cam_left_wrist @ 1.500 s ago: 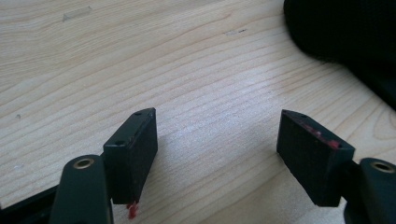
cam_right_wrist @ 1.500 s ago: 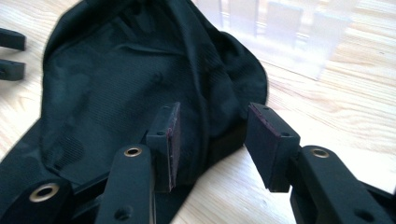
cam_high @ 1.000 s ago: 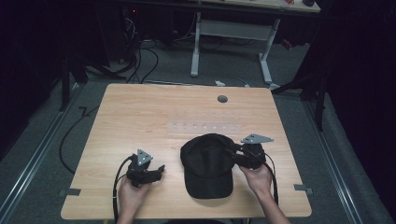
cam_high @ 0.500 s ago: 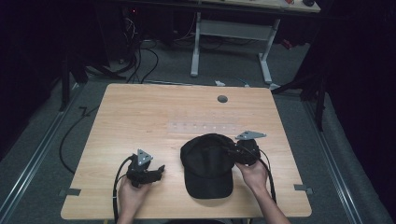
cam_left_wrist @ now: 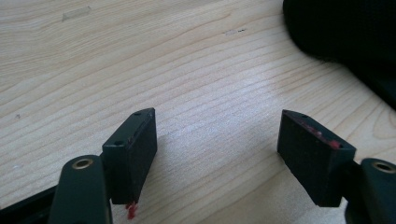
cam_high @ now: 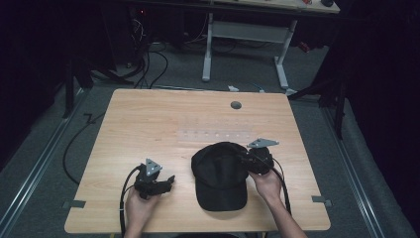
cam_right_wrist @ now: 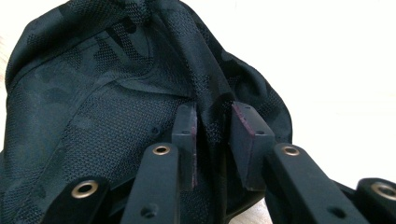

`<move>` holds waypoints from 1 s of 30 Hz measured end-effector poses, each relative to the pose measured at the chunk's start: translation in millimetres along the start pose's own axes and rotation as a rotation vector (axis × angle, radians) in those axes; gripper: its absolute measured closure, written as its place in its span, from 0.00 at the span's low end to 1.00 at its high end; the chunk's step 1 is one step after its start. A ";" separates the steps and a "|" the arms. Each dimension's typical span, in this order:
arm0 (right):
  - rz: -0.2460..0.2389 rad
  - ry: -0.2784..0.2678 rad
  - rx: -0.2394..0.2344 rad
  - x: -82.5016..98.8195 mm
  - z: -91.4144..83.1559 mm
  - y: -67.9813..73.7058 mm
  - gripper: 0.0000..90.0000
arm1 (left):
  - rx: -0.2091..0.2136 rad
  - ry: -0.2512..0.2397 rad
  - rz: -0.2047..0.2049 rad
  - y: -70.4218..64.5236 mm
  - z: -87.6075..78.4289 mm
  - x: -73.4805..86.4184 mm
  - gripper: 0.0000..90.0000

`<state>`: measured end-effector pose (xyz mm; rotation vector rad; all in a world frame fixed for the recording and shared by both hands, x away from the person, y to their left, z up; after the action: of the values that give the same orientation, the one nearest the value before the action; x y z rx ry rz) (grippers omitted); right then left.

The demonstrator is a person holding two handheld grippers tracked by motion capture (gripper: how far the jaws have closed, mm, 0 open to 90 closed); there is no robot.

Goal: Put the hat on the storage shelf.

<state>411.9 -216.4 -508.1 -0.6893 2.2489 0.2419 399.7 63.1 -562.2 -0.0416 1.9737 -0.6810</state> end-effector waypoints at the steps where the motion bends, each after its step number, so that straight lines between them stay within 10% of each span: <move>1: -0.004 -0.002 0.005 -0.2 -0.1 0.3 0.82 | 0.000 -0.001 0.001 0.1 0.0 -0.1 0.32; 30: -0.050 -0.031 -0.043 -1.8 -6.8 4.7 0.97 | -0.001 0.001 0.002 -0.1 0.0 0.2 0.32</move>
<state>406.2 -214.3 -502.3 -0.7588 2.1997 0.2747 399.6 63.0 -562.3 -0.0394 1.9749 -0.6788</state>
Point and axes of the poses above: each handheld gripper's, and its own axes: z roughly forward along the jaws, x roughly out of its underside, y roughly to its left, the point moved 5 cm from there along z, roughly forward along the jaws, and after that the axes turned 4 degrees about -z, right-handed, at the moved point
